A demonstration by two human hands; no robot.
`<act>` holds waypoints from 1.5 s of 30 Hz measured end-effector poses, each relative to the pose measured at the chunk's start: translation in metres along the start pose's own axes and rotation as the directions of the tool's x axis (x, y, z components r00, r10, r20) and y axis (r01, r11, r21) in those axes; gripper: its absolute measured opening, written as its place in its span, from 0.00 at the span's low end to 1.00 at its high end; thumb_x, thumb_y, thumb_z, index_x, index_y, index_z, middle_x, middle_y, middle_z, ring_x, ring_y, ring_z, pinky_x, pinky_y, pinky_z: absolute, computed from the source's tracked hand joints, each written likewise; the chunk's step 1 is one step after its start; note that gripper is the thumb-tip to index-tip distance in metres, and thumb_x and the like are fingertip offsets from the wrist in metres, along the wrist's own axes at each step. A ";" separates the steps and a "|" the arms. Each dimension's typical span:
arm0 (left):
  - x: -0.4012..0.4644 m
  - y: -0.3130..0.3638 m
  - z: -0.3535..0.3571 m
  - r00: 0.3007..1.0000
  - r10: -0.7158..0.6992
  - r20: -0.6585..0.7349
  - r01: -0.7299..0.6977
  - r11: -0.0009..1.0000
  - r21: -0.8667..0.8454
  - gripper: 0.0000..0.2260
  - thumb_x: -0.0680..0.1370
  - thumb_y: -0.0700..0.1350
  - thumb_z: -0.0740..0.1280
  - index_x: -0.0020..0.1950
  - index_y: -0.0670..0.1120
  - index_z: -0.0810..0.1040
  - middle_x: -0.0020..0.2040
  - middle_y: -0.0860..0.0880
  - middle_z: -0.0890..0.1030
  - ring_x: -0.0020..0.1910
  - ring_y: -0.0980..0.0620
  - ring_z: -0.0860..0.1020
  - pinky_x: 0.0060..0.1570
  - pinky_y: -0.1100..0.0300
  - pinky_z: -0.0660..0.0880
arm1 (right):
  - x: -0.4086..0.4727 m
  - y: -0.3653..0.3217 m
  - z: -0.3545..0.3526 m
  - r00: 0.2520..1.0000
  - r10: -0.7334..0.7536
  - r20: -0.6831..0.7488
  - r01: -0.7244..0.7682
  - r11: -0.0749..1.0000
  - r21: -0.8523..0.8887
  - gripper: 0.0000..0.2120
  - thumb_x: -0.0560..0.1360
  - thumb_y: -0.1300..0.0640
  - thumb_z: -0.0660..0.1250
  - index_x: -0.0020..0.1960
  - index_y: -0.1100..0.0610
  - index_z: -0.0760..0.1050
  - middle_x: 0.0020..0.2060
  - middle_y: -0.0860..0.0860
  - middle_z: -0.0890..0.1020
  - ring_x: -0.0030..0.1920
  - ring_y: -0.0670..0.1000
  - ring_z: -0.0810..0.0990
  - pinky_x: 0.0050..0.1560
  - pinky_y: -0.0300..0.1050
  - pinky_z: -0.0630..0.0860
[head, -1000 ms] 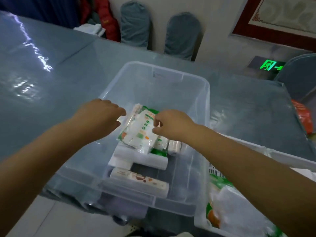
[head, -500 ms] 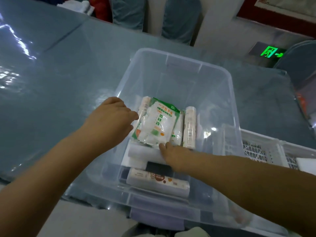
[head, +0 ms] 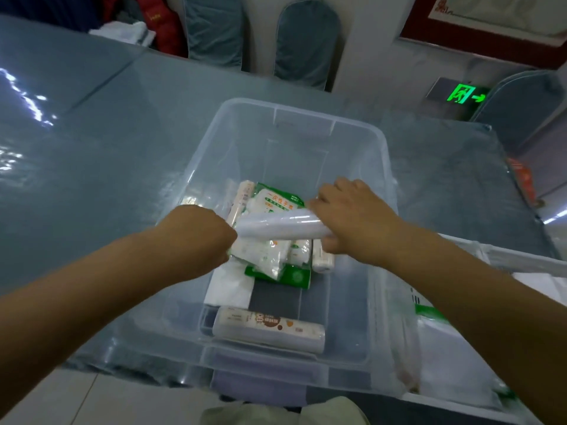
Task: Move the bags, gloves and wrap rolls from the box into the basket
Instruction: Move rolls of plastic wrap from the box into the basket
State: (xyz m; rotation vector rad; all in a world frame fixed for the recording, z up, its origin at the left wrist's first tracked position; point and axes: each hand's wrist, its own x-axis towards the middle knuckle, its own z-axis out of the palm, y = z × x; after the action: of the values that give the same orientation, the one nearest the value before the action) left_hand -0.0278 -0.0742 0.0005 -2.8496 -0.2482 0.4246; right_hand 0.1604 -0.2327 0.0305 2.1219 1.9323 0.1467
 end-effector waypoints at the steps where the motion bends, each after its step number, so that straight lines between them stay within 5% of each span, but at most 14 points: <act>1: 0.006 0.007 -0.002 0.996 0.037 0.075 -0.039 0.999 0.025 0.11 0.77 0.53 0.60 0.50 0.48 0.76 0.34 0.52 0.71 0.35 0.52 0.72 0.31 0.60 0.64 | -0.006 0.009 -0.004 0.997 0.054 -0.056 -0.055 0.998 -0.022 0.23 0.67 0.50 0.67 0.60 0.56 0.71 0.51 0.55 0.74 0.49 0.56 0.69 0.47 0.50 0.63; 6: 0.041 0.058 0.005 0.849 0.299 0.436 -0.266 0.954 -0.136 0.14 0.77 0.51 0.62 0.60 0.46 0.74 0.52 0.47 0.78 0.50 0.48 0.76 0.48 0.55 0.73 | -0.036 0.036 -0.001 0.886 0.320 -0.336 -0.283 0.946 0.155 0.24 0.63 0.54 0.68 0.59 0.59 0.74 0.46 0.58 0.76 0.46 0.60 0.71 0.46 0.49 0.64; 8: 0.054 0.078 0.016 0.756 0.368 0.541 -0.263 0.928 -0.265 0.15 0.77 0.49 0.62 0.62 0.45 0.72 0.54 0.46 0.77 0.48 0.49 0.73 0.46 0.57 0.70 | -0.047 0.035 0.007 0.818 0.397 -0.415 -0.314 0.914 0.256 0.24 0.63 0.54 0.67 0.59 0.60 0.75 0.46 0.58 0.76 0.46 0.60 0.71 0.46 0.47 0.62; 11: 0.065 0.095 0.037 0.656 0.439 0.614 -0.249 0.894 -0.373 0.15 0.76 0.49 0.64 0.61 0.44 0.73 0.49 0.46 0.76 0.44 0.50 0.71 0.44 0.57 0.68 | -0.058 0.034 0.020 0.733 0.487 -0.475 -0.337 0.867 0.368 0.25 0.63 0.54 0.67 0.59 0.60 0.75 0.46 0.58 0.76 0.46 0.59 0.71 0.46 0.46 0.61; 15: 0.067 0.103 0.064 0.654 0.439 0.616 -0.185 0.882 -0.432 0.21 0.71 0.52 0.70 0.62 0.50 0.71 0.54 0.49 0.76 0.49 0.49 0.73 0.51 0.55 0.72 | -0.071 0.034 0.037 0.658 0.581 -0.479 -0.368 0.803 0.468 0.26 0.64 0.55 0.69 0.61 0.61 0.74 0.48 0.59 0.76 0.48 0.59 0.69 0.49 0.48 0.64; 22: 0.071 0.101 0.056 0.812 0.432 0.392 -0.390 0.902 -0.186 0.23 0.67 0.56 0.71 0.58 0.49 0.72 0.52 0.49 0.77 0.46 0.51 0.76 0.46 0.58 0.75 | -0.096 0.035 0.044 0.566 0.651 -0.506 -0.378 0.750 0.543 0.26 0.65 0.54 0.69 0.62 0.60 0.72 0.49 0.58 0.75 0.50 0.53 0.66 0.51 0.45 0.66; 28: 0.072 0.069 -0.013 0.983 0.182 -0.017 -0.182 0.977 -0.110 0.24 0.68 0.54 0.67 0.61 0.53 0.64 0.47 0.51 0.77 0.39 0.51 0.76 0.33 0.61 0.68 | -0.137 0.051 0.044 0.528 0.696 -0.488 -0.415 0.712 0.566 0.27 0.66 0.50 0.66 0.61 0.61 0.73 0.50 0.59 0.76 0.51 0.53 0.66 0.52 0.38 0.61; 31: 0.069 0.045 -0.053 0.947 -0.023 -0.321 -0.026 0.989 -0.146 0.18 0.64 0.51 0.68 0.51 0.51 0.68 0.44 0.50 0.78 0.36 0.45 0.77 0.30 0.60 0.65 | -0.162 0.070 0.054 0.510 0.724 -0.464 -0.441 0.684 0.582 0.27 0.66 0.49 0.66 0.62 0.61 0.73 0.50 0.59 0.76 0.51 0.53 0.66 0.51 0.38 0.61; 33: 0.069 0.039 -0.076 0.903 -0.137 -0.406 0.035 0.968 -0.248 0.20 0.64 0.53 0.72 0.51 0.51 0.68 0.45 0.48 0.79 0.34 0.45 0.75 0.31 0.59 0.65 | -0.180 0.086 0.067 0.512 0.739 -0.437 -0.460 0.666 0.588 0.27 0.66 0.49 0.69 0.61 0.61 0.73 0.49 0.59 0.76 0.51 0.52 0.66 0.49 0.38 0.61; 36: 0.072 0.054 -0.105 0.848 -0.235 -0.474 0.056 0.931 -0.361 0.23 0.64 0.56 0.74 0.53 0.52 0.69 0.46 0.48 0.79 0.33 0.51 0.69 0.28 0.62 0.62 | -0.202 0.111 0.097 0.600 0.727 -0.333 -0.481 0.661 0.576 0.26 0.66 0.47 0.69 0.60 0.60 0.75 0.48 0.57 0.76 0.50 0.54 0.68 0.48 0.41 0.62; 40: 0.080 0.103 -0.134 0.836 -0.254 -0.487 0.029 0.906 -0.422 0.25 0.64 0.57 0.74 0.57 0.52 0.70 0.47 0.49 0.79 0.35 0.52 0.71 0.29 0.63 0.62 | -0.223 0.141 0.152 0.759 0.651 -0.011 -0.522 0.619 0.586 0.23 0.69 0.48 0.71 0.60 0.56 0.75 0.52 0.55 0.78 0.53 0.55 0.71 0.51 0.44 0.63; 45: 0.106 0.157 -0.151 0.868 -0.247 -0.431 0.040 0.899 -0.436 0.24 0.64 0.58 0.73 0.56 0.55 0.70 0.41 0.55 0.78 0.32 0.54 0.70 0.27 0.66 0.60 | -0.243 0.164 0.206 0.784 0.581 0.217 -0.552 0.496 0.670 0.21 0.71 0.49 0.70 0.63 0.50 0.73 0.55 0.46 0.75 0.54 0.46 0.69 0.53 0.42 0.63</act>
State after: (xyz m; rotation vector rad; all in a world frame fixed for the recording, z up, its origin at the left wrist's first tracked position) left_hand 0.1387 -0.2357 0.0708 -3.1885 -0.5049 -0.4239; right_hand 0.3440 -0.5118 -0.0986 3.2395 1.2873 -0.5469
